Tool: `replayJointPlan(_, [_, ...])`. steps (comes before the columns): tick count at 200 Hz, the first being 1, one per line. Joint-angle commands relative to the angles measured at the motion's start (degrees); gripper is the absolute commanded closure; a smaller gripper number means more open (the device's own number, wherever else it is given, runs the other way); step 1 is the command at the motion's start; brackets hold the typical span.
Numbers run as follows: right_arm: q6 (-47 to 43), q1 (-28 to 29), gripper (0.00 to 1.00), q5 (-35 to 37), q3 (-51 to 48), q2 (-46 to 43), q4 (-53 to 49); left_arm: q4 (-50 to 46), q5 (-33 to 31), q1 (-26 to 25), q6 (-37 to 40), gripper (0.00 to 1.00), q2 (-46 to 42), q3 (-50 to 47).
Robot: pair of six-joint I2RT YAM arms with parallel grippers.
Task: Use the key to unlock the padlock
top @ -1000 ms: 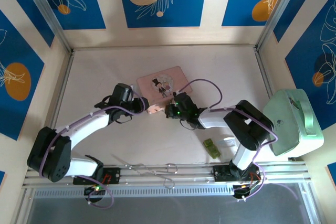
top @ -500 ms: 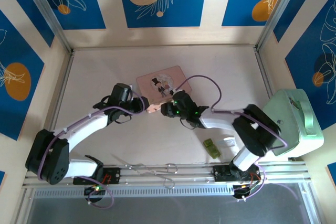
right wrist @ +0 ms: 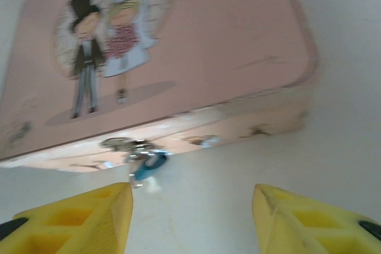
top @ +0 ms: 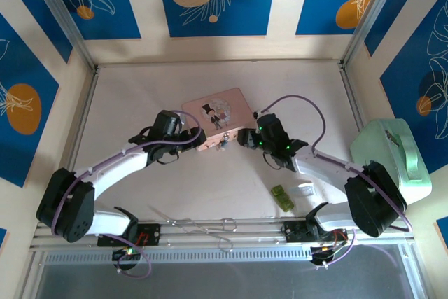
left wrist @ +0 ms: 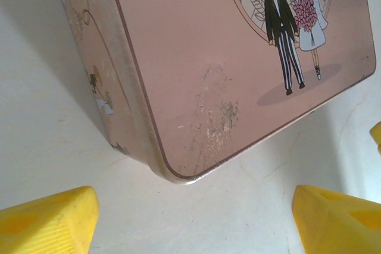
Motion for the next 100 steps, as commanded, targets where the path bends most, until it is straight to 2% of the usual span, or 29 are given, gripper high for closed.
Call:
replayJointPlan(1, [0.47, -3.56, 0.44, -1.42, 6.27, -1.32, -6.71, -0.78, -2.02, 0.20, -0.41, 0.17, 0.91, 1.44])
replayJointPlan(41, [0.52, -12.22, 0.43, -8.74, 20.42, 8.42, -17.73, -0.30, -0.93, 2.30, -1.50, 0.17, 0.41, 1.52])
replayJointPlan(77, [-0.60, -12.65, 0.44, -8.77, 28.81, 15.87, -23.20, -1.81, -0.36, 3.35, -0.11, 0.17, 0.26, 2.79])
replayJointPlan(100, [0.13, -12.42, 0.47, -9.37, 30.12, 18.28, -23.42, -1.99, 0.53, 4.12, 0.21, 0.21, 0.83, 2.59])
